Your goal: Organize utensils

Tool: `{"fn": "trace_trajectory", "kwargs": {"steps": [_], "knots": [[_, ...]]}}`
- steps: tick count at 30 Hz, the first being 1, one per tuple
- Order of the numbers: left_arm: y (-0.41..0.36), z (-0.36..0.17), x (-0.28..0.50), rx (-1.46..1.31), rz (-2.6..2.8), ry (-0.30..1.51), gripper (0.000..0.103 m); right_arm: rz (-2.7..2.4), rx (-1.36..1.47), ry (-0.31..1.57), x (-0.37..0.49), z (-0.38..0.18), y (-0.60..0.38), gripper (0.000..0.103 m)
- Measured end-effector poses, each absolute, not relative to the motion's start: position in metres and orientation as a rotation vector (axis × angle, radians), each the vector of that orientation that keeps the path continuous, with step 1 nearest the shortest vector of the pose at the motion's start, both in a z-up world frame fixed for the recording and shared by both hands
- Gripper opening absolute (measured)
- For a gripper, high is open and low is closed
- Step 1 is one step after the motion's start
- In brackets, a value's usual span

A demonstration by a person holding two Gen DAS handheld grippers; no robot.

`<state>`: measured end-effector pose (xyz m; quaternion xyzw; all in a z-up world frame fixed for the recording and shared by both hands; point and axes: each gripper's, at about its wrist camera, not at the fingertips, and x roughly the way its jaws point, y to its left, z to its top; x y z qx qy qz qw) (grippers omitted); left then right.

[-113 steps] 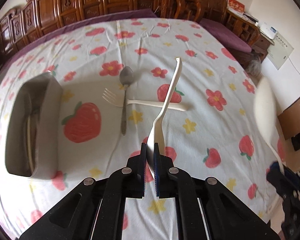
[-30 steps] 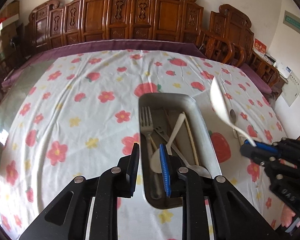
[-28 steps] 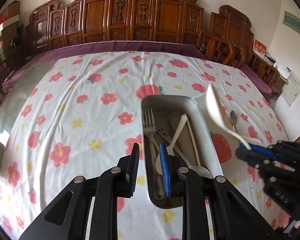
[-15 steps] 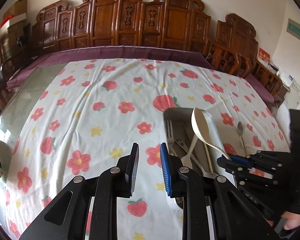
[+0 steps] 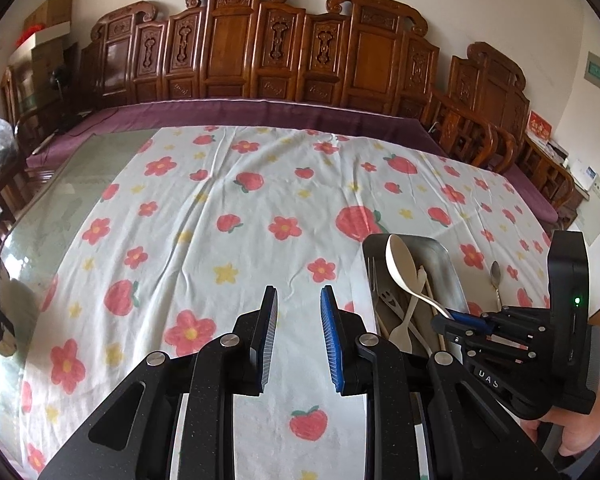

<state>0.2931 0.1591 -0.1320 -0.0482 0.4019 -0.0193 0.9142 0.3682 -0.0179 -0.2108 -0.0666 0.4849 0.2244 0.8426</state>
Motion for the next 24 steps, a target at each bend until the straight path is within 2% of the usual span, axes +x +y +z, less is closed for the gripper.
{"fn": "trace_trajectory", "kwargs": {"steps": [5,7,10,13,17,24], "knots": [[0.156,-0.13,0.292,-0.088,-0.047,0.819,0.026,0.5,-0.127,0.997,0.365,-0.205,-0.022,0.013],[0.154,-0.13,0.292,-0.091,-0.051,0.817,0.026,0.511,-0.117,0.983,0.362,-0.201,-0.026,0.021],[0.149,-0.13,0.291,-0.089,-0.059,0.814,0.033,0.52,-0.086,0.947,0.355,-0.189,-0.045,0.021],[0.135,-0.13,0.291,-0.065,-0.082,0.813,0.034,0.512,-0.066,0.925,0.35,-0.176,-0.067,0.021],[0.117,-0.132,0.288,-0.037,-0.115,0.809,0.05,0.472,-0.069,0.897,0.342,-0.16,-0.107,0.021],[0.096,-0.136,0.285,-0.023,-0.161,0.817,0.057,0.363,-0.079,0.906,0.331,-0.159,-0.181,0.021]]}}
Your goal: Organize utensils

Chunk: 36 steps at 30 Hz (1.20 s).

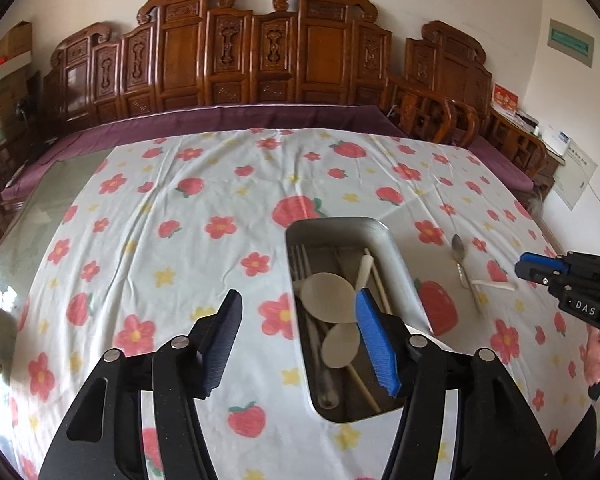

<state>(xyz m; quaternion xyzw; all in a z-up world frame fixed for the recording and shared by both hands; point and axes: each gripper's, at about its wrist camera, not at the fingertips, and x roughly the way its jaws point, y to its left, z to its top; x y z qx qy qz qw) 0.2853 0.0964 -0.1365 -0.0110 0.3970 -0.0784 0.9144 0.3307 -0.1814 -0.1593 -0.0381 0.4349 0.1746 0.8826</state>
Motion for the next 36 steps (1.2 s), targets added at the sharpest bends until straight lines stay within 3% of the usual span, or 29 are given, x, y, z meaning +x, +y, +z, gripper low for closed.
{"fn": "trace_trajectory", "kwargs": {"steps": [5,14,27,28,30,36], "knots": [[0.091,-0.138,0.283,-0.035,-0.173,0.822,0.057,0.388,-0.045,0.937,0.321,-0.175,-0.187,0.021],[0.096,-0.137,0.284,-0.046,-0.158,0.817,0.057,0.562,-0.095,0.935,0.307,-0.186,-0.098,0.024],[0.125,-0.13,0.288,-0.097,-0.106,0.8,0.057,0.59,-0.35,1.078,0.356,-0.219,-0.019,0.024],[0.125,-0.13,0.288,-0.098,-0.106,0.799,0.057,0.592,-0.366,1.096,0.357,-0.222,-0.016,0.023],[0.126,-0.13,0.288,-0.1,-0.106,0.797,0.057,0.596,-0.36,1.109,0.358,-0.224,-0.014,0.012],[0.131,-0.129,0.288,-0.108,-0.097,0.795,0.057,0.554,-0.149,1.066,0.368,-0.21,-0.02,0.012]]}}
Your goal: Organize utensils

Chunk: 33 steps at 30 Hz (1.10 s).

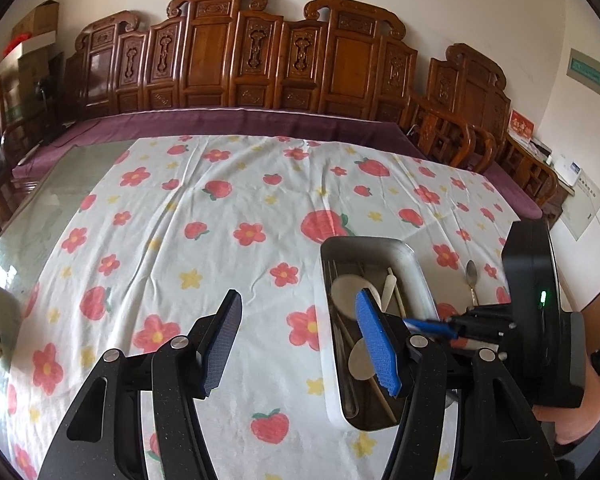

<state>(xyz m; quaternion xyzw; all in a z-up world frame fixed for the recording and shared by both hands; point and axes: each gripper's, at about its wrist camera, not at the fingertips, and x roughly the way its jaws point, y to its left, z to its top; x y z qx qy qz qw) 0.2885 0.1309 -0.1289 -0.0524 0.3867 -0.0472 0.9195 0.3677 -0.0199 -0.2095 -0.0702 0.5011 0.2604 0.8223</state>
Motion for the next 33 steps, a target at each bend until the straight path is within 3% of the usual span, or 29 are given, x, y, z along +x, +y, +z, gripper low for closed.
{"fn": "trace_trajectory", "kwargs": {"steps": [2,3,6,17,33], "knots": [[0.132,-0.13,0.289,-0.109,-0.093,0.797,0.057,0.568,-0.09,1.067,0.371,-0.209,-0.019,0.012],[0.133,-0.13,0.289,-0.11,-0.091,0.798,0.057,0.591,-0.062,1.072,0.372,-0.209,-0.017,0.017],[0.134,-0.13,0.289,-0.111,-0.089,0.797,0.057,0.611,-0.06,1.058,0.371,-0.208,-0.014,0.045],[0.102,-0.135,0.285,-0.052,-0.13,0.815,0.057,0.489,-0.105,0.927,0.35,-0.177,-0.11,0.045],[-0.037,-0.154,0.288,0.024,-0.3,0.896,0.057,0.344,-0.087,0.934,0.345,-0.219,-0.257,0.044]]}}
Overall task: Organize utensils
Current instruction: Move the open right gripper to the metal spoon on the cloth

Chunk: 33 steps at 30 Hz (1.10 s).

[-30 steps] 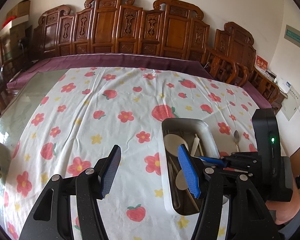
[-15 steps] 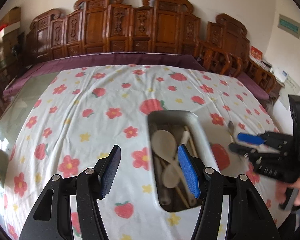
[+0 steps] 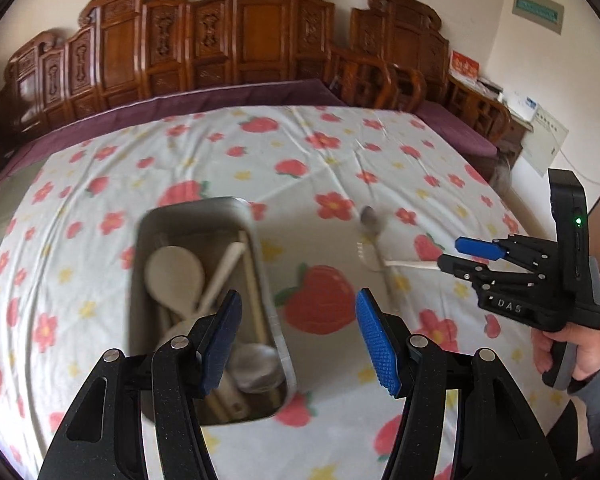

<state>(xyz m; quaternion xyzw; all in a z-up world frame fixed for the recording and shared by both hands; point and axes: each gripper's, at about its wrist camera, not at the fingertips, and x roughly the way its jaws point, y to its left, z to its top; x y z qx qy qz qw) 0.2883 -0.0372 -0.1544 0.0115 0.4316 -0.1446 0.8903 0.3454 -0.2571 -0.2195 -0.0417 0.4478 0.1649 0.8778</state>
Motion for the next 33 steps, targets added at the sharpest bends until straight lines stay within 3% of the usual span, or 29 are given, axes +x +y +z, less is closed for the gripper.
{"fn": "trace_trajectory", "kwargs": {"steps": [10,22,28,31,33], "knots": [[-0.092,-0.195,0.314,0.071,-0.313,0.973,0.057,0.386,-0.047,0.961,0.367,-0.239,-0.261,0.04],[-0.077,-0.186,0.318,0.071,-0.272,0.943,0.057,0.387,-0.032,1.048,0.417,-0.261,-0.217,0.04],[-0.06,-0.178,0.317,0.051,-0.255,0.928,0.057,0.304,-0.09,1.091,0.428,-0.265,-0.207,0.022],[-0.054,-0.175,0.318,0.047,-0.25,0.921,0.057,0.265,-0.167,1.111,0.428,-0.265,-0.198,0.022],[-0.051,-0.173,0.316,0.039,-0.247,0.917,0.057,0.253,-0.175,1.141,0.429,-0.264,-0.194,0.016]]}}
